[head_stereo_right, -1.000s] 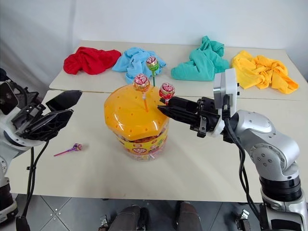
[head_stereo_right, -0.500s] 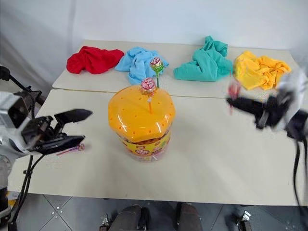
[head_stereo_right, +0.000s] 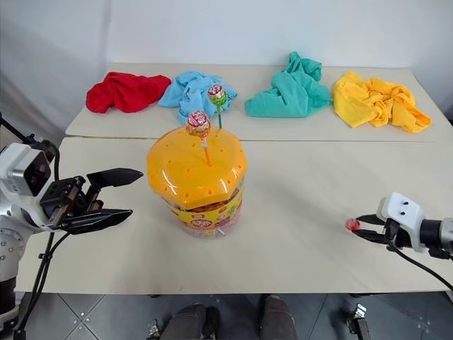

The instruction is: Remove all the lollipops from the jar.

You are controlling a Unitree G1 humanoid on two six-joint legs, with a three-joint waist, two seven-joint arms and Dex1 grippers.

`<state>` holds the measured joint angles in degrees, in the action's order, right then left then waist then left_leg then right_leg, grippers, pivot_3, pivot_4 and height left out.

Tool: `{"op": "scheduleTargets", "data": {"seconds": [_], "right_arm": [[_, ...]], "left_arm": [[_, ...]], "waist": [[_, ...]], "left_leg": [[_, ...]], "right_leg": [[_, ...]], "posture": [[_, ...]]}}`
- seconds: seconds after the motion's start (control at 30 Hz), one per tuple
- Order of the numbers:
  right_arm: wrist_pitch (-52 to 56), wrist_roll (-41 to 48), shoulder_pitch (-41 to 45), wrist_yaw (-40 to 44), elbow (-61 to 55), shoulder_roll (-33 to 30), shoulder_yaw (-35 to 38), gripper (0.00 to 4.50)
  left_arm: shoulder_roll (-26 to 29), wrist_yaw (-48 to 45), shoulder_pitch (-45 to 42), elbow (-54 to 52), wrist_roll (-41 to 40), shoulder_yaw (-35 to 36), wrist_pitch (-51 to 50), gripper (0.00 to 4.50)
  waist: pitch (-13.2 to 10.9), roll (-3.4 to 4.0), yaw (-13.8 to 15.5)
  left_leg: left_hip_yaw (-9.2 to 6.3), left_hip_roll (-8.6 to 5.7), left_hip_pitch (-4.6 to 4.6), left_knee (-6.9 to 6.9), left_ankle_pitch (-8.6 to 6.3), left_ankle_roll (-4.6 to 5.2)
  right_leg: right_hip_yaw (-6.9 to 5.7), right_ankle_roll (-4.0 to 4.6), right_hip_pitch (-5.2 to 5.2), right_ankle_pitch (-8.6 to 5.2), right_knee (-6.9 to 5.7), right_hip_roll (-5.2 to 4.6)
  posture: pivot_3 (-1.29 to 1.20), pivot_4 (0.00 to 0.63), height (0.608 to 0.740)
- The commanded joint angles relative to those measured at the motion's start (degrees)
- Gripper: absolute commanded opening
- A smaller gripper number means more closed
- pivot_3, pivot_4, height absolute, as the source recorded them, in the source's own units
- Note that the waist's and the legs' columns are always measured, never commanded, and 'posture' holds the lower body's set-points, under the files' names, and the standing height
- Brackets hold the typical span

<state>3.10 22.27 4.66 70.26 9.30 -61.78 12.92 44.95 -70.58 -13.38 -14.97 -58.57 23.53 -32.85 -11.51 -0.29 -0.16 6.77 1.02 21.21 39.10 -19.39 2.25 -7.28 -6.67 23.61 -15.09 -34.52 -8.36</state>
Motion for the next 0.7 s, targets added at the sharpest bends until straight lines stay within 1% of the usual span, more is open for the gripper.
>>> {"op": "scheduleTargets", "data": {"seconds": [0.03, 0.07, 0.13, 0.27, 0.47, 0.57, 0.67, 0.7], "right_arm": [[7.0, 17.1, 5.3, 0.8, -13.8, 4.2, 6.2, 2.77], [10.0, 21.9, 7.1, -0.5, -17.4, 5.8, 6.9, 2.77], [15.7, 28.1, 11.5, -4.9, -23.6, 7.9, 6.2, 2.77], [23.2, 35.3, 21.4, -11.7, -32.1, 12.5, 0.4, 2.77], [28.2, 35.1, 31.1, -16.5, -34.4, 19.9, -7.5, 2.77], [29.2, 32.1, 35.5, -18.0, -33.0, 23.7, -11.7, 2.77], [30.6, 30.9, 38.8, -18.5, -31.7, 26.6, -14.3, 2.2], [30.8, 30.6, 39.4, -18.1, -31.6, 27.0, -14.7, 1.87]], "left_arm": [[-1.4, 3.1, -1.1, 0.9, -5.7, 4.5, -1.3, 3.79], [-2.1, 4.6, -1.6, 1.6, -7.4, 5.5, -1.9, 3.79], [-3.5, 6.7, -2.1, 2.6, -9.0, 6.8, -2.2, 3.79], [-5.6, 8.5, -1.2, 3.3, -8.8, 7.3, -1.7, 3.79], [-7.1, 8.6, -0.3, 3.0, -7.2, 6.1, -0.7, 3.79], [-7.4, 8.6, -0.2, 2.6, -7.0, 5.5, -0.5, 3.79], [-7.4, 8.5, -0.1, 2.1, -7.1, 5.4, -0.5, 3.79], [-7.4, 8.5, 0.0, 1.9, -7.2, 5.4, -0.5, 3.79]], "waist": [[0.0, 0.04, -0.1], [0.0, 0.05, -0.1], [0.0, 0.06, 0.1], [0.0, 0.04, 0.2], [0.0, -0.04, 0.2], [0.0, -0.04, 0.0], [0.0, -0.05, 0.0], [0.0, -0.04, -0.1]], "left_leg": [[0.0, 0.04, 0.0, 0.0, 0.0, -0.01], [-0.02, 0.05, -0.03, 0.0, -0.01, -0.02], [-0.13, 0.07, -0.02, 0.03, -0.03, -0.07], [-0.3, 0.03, 0.06, 0.03, -0.06, -0.12], [-0.39, -0.07, 0.21, 0.03, -0.09, -0.1], [-0.29, -0.08, 0.2, 0.03, -0.08, -0.06], [-0.29, -0.07, 0.19, 0.03, -0.07, -0.06], [-0.29, -0.06, 0.19, 0.03, -0.07, -0.06]], "right_leg": [[0.0, 0.01, 0.0, 0.0, 0.0, 0.02], [0.01, 0.01, 0.0, 0.0, -0.03, 0.01], [-0.01, 0.01, 0.0, 0.0, -0.13, 0.0], [-0.02, 0.01, 0.0, 0.0, -0.11, -0.09], [-0.28, 0.0, 0.01, 0.01, 0.0, -0.09], [-0.29, 0.0, 0.04, 0.01, -0.02, -0.09], [-0.3, 0.0, 0.07, 0.01, -0.1, -0.07], [-0.3, 0.0, 0.08, 0.01, -0.13, -0.07]], "posture": [[0.0, 0.15, 0.74], [0.0, 0.15, 0.74], [0.0, 0.15, 0.74], [0.0, 0.15, 0.74], [0.0, 0.15, 0.74], [0.0, 0.15, 0.74], [0.0, 0.15, 0.74], [0.0, 0.15, 0.74]]}}
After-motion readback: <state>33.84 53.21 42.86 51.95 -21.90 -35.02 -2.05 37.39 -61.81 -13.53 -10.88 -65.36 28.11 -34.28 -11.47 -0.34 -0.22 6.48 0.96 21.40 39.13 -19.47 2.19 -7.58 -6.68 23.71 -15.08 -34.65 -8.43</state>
